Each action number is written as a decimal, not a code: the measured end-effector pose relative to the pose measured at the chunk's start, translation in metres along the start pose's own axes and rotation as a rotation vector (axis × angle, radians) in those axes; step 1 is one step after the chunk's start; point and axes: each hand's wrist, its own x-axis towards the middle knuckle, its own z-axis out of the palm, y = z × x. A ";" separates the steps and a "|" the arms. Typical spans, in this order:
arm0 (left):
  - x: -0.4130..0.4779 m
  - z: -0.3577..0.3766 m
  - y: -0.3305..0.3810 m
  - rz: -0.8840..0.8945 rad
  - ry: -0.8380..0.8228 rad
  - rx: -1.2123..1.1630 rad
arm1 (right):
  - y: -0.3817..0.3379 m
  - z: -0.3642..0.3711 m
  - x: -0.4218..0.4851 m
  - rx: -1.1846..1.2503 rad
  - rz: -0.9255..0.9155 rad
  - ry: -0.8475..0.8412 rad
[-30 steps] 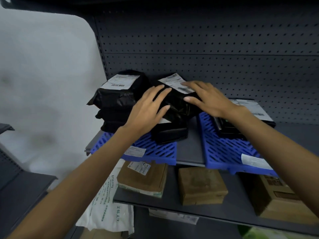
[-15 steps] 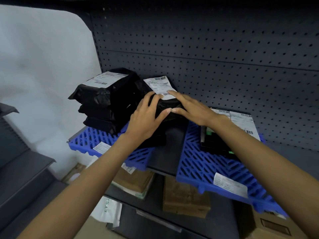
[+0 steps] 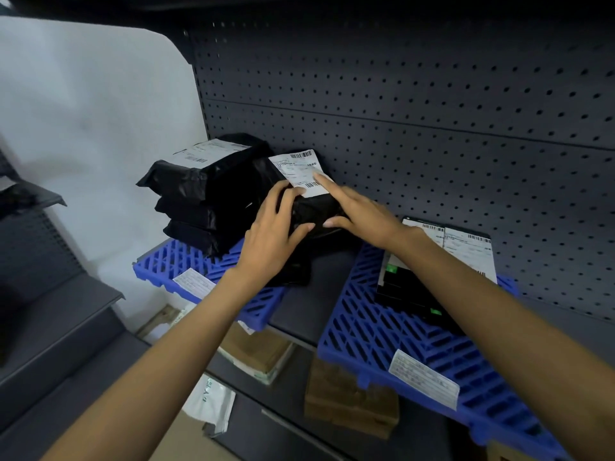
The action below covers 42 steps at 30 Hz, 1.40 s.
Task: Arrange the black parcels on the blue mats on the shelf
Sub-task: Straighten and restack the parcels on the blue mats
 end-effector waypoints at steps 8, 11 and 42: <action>-0.001 0.007 -0.001 0.020 0.041 -0.034 | 0.008 -0.003 0.008 0.204 -0.029 -0.125; -0.001 0.012 -0.004 0.037 0.014 -0.109 | 0.008 -0.002 0.010 0.265 -0.022 -0.129; -0.018 -0.030 -0.087 0.189 -0.033 -0.384 | -0.086 0.017 -0.015 0.211 0.021 0.110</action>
